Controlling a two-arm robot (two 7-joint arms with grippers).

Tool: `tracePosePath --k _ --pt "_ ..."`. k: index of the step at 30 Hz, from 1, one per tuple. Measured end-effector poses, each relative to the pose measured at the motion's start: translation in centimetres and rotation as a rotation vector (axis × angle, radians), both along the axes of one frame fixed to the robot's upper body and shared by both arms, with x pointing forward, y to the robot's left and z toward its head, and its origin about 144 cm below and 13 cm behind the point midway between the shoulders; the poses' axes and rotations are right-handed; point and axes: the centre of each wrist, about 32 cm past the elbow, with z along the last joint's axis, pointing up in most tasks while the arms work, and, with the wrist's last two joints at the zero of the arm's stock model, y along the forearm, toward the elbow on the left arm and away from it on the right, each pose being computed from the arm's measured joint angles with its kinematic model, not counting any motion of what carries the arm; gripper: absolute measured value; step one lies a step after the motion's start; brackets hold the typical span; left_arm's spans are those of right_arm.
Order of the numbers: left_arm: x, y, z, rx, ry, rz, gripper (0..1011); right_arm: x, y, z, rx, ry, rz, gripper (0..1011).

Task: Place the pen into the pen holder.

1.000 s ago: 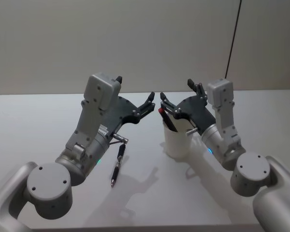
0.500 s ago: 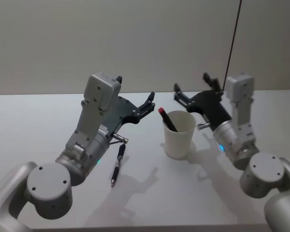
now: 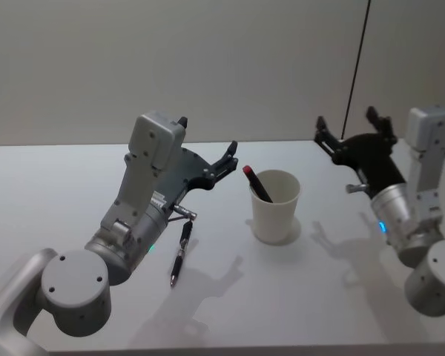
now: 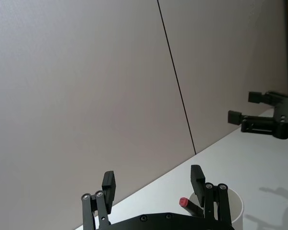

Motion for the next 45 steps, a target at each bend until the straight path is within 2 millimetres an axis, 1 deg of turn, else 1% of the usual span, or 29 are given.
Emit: tracePosePath --k 9,22,31,45 --pt "0.0 0.0 0.0 0.0 0.0 0.0 1000 -2.1 -1.4 0.9 0.005 0.022 -0.062 1001" --pt "0.0 0.0 0.0 0.0 0.0 0.0 1000 -4.3 -2.9 1.2 0.001 0.063 -0.118 1001" --pt "0.0 0.0 0.0 0.0 0.0 0.0 1000 -5.3 -3.7 1.1 -0.005 0.092 -0.152 1002" --pt "0.0 0.0 0.0 0.0 0.0 0.0 1000 -5.9 -4.2 0.9 -0.009 0.114 -0.174 1001"
